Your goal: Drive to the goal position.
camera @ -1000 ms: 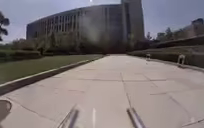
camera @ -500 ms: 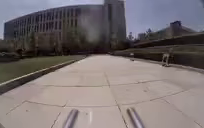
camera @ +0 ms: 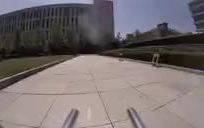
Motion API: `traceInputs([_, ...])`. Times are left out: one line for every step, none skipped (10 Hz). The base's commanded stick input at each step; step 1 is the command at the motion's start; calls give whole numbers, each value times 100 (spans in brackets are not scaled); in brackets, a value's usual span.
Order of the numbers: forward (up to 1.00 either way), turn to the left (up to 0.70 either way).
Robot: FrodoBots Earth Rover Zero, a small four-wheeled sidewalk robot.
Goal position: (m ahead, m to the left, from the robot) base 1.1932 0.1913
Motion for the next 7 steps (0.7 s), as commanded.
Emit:
traceInputs([70, 0])
traceInputs([70, 0])
traceInputs([70, 0])
traceInputs([70, -9])
traceInputs([70, -25])
traceInputs([70, -35])
traceInputs([70, -35])
